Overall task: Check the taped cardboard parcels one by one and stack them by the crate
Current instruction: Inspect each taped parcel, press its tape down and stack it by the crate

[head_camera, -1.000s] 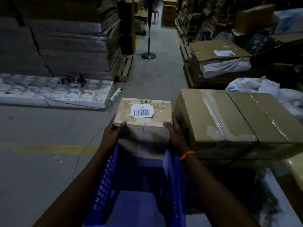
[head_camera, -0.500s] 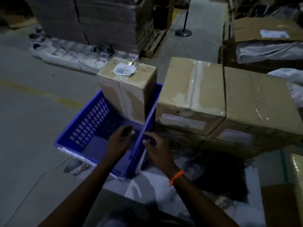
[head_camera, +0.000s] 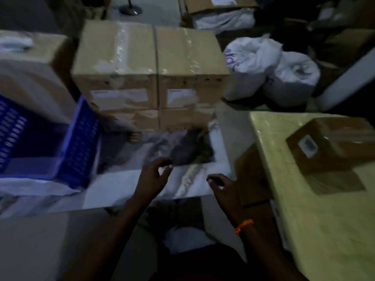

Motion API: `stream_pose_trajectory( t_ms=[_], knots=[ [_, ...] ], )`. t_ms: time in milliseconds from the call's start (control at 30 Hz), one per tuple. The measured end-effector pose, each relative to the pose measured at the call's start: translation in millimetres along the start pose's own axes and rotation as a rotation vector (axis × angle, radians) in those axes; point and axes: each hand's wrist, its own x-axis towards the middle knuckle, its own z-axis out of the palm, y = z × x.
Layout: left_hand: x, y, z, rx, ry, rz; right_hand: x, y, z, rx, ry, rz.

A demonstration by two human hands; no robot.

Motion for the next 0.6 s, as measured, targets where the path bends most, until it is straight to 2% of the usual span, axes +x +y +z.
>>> stream_pose_trajectory(
  t_ms=[100, 233, 433, 600],
  knots=[
    [-16, 34, 68, -0.106, -0.140, 0.001, -24, 28, -57, 0.022, 0.056, 0.090],
    [-15, 72, 135, -0.049, -0.385, 0.060, -37, 57, -120, 0.122, 0.229, 0.188],
    [48, 124, 219, 0.010, -0.446, 0.080, -12, 121, -198, 0.253, 0.411, 0.315],
    [131, 182, 328, 0.044, -0.553, 0.105, 43, 182, -296, 0.475, 0.584, 0.457]
  ],
)
